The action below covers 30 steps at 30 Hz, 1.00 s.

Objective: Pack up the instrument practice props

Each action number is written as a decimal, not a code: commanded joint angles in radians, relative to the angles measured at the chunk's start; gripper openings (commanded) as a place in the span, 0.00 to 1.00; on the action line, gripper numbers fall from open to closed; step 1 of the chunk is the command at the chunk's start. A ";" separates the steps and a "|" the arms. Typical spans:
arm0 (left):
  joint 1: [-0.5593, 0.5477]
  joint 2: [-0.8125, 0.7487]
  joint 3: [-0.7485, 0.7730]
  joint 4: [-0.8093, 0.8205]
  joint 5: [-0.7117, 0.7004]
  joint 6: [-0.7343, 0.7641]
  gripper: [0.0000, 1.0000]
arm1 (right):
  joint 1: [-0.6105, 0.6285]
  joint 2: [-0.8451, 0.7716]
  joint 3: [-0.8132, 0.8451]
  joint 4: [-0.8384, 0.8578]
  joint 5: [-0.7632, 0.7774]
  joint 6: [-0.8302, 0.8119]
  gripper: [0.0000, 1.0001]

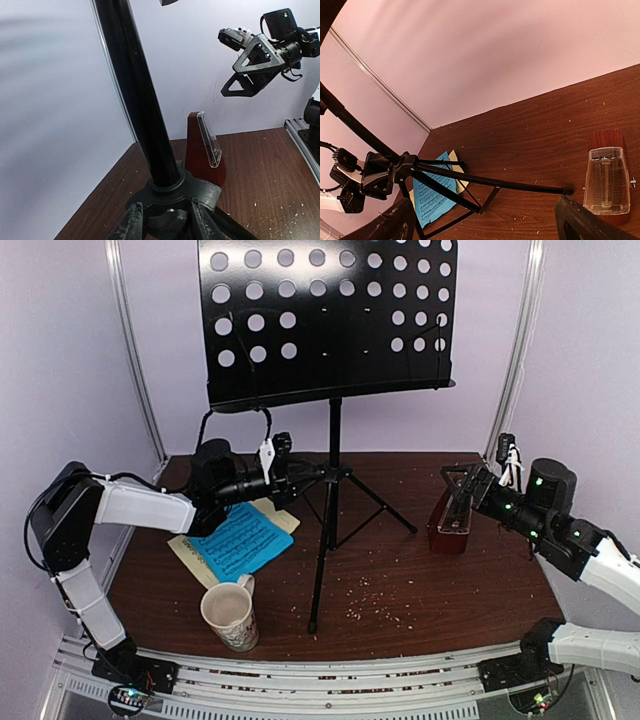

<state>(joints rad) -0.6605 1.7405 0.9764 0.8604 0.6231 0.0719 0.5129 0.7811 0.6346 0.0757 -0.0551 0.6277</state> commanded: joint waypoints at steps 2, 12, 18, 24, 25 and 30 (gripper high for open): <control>0.007 0.023 0.032 0.012 0.020 -0.017 0.35 | -0.003 -0.004 0.002 -0.007 0.011 -0.001 1.00; 0.008 0.016 0.016 0.035 0.006 -0.138 0.15 | -0.004 -0.005 0.001 -0.005 0.012 0.001 1.00; 0.007 0.004 0.001 0.008 0.002 -0.380 0.06 | -0.004 -0.002 0.005 0.001 0.009 0.006 1.00; 0.007 -0.012 0.003 -0.035 -0.034 -0.757 0.04 | -0.004 0.010 0.007 0.012 0.011 0.009 1.00; 0.007 -0.008 0.012 -0.066 -0.043 -0.806 0.04 | -0.003 0.014 0.007 0.017 0.010 0.012 1.00; 0.007 0.022 0.027 -0.074 -0.004 -0.993 0.06 | -0.004 0.032 0.007 0.022 0.000 0.018 1.00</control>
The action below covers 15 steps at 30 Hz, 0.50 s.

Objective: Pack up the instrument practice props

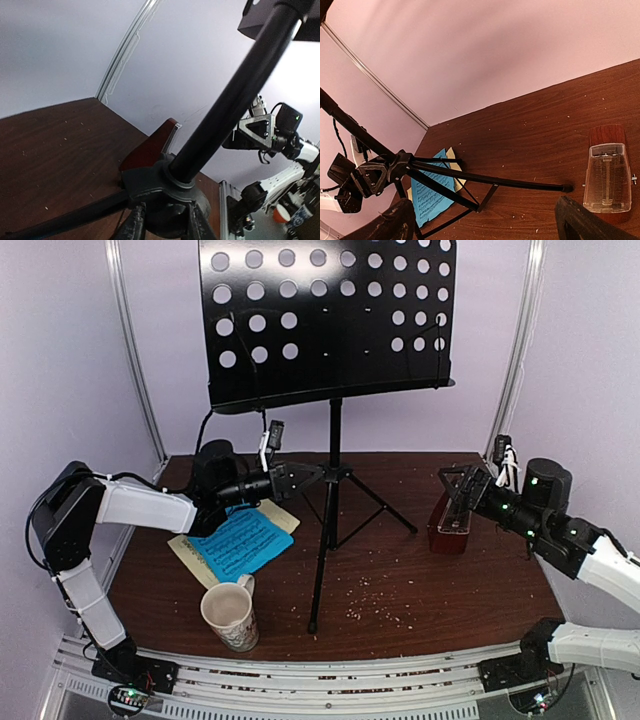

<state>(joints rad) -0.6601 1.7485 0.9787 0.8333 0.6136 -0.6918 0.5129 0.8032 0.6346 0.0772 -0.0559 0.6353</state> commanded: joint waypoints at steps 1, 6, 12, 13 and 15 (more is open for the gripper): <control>0.007 0.014 0.025 -0.045 0.009 -0.251 0.06 | -0.004 0.009 0.008 0.018 0.001 0.011 1.00; 0.009 0.017 0.038 -0.035 0.031 -0.323 0.07 | -0.003 -0.006 0.005 0.007 0.015 0.016 1.00; 0.023 0.008 0.025 -0.014 0.031 -0.330 0.42 | -0.003 -0.010 0.003 0.000 0.019 0.016 1.00; 0.036 -0.007 0.014 0.006 0.029 -0.335 0.50 | -0.003 -0.012 0.002 -0.003 0.019 0.015 1.00; 0.066 -0.036 -0.021 0.065 0.023 -0.343 0.62 | -0.004 -0.018 0.001 -0.009 0.020 0.014 1.00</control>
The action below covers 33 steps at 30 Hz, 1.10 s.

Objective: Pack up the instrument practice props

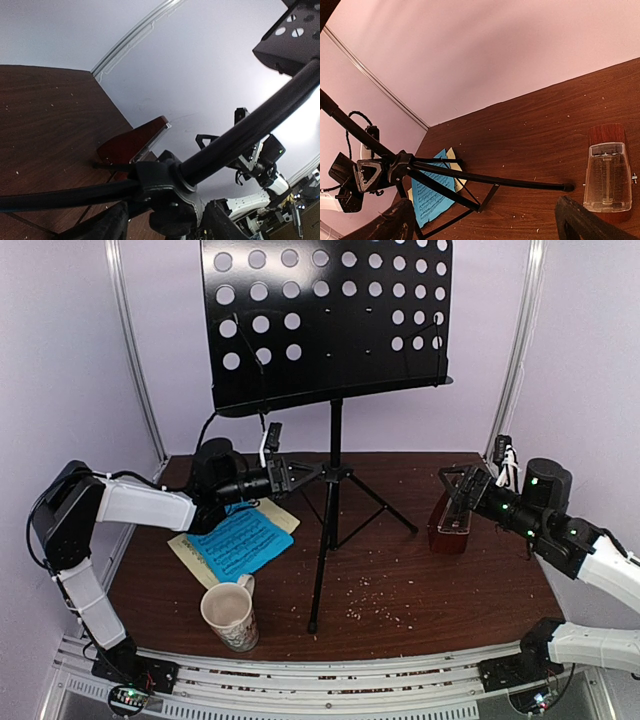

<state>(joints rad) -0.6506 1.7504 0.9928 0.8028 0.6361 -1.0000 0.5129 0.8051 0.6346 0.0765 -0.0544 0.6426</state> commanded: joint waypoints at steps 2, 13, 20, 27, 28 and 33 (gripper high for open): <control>0.082 -0.081 -0.084 0.157 -0.014 -0.006 0.71 | -0.002 -0.029 -0.002 -0.012 0.022 0.005 1.00; 0.070 -0.159 -0.130 0.090 0.054 0.784 0.67 | -0.003 -0.040 -0.020 0.011 0.017 0.007 1.00; 0.035 -0.083 -0.047 0.030 0.088 0.979 0.60 | -0.004 -0.067 -0.017 -0.011 0.023 0.004 1.00; 0.009 -0.031 0.036 -0.077 0.113 1.089 0.59 | -0.004 -0.077 -0.013 -0.018 0.036 0.002 1.00; 0.008 -0.024 0.048 -0.094 0.121 1.097 0.58 | -0.003 -0.074 -0.013 -0.016 0.031 0.002 1.00; 0.008 0.000 0.073 -0.115 0.130 1.110 0.51 | -0.002 -0.067 -0.008 -0.020 0.025 0.002 1.00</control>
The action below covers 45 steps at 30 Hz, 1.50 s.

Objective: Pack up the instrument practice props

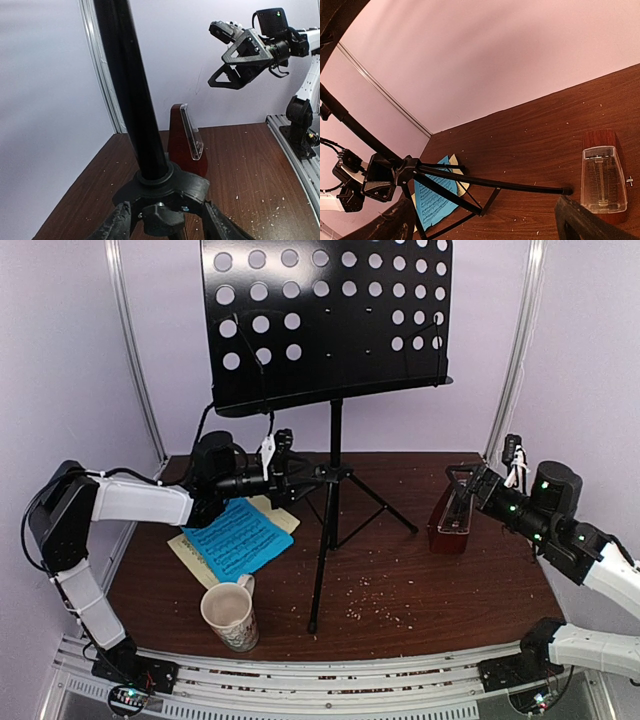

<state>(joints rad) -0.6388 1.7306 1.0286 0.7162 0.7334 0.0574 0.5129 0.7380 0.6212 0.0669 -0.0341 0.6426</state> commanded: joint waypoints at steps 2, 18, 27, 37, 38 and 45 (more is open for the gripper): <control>-0.004 0.026 0.052 -0.052 0.038 0.059 0.47 | -0.004 -0.001 0.005 -0.011 0.006 0.002 1.00; -0.004 0.035 0.097 -0.134 0.027 0.005 0.14 | -0.003 0.003 0.008 -0.013 0.008 0.000 1.00; -0.004 0.026 0.072 -0.093 0.053 -0.371 0.02 | -0.004 0.007 0.009 -0.004 0.002 -0.001 1.00; 0.001 0.020 0.028 -0.018 0.091 -0.913 0.01 | -0.004 0.017 0.014 0.006 -0.010 0.000 1.00; 0.001 0.018 0.014 0.027 0.100 -0.973 0.03 | -0.004 0.016 0.016 0.005 -0.011 0.001 1.00; 0.001 0.006 -0.043 0.166 0.090 -1.125 0.19 | -0.003 0.003 0.002 0.017 -0.012 0.012 1.00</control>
<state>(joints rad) -0.6376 1.7592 1.0157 0.7795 0.7902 -0.9318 0.5129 0.7555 0.6212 0.0551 -0.0353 0.6430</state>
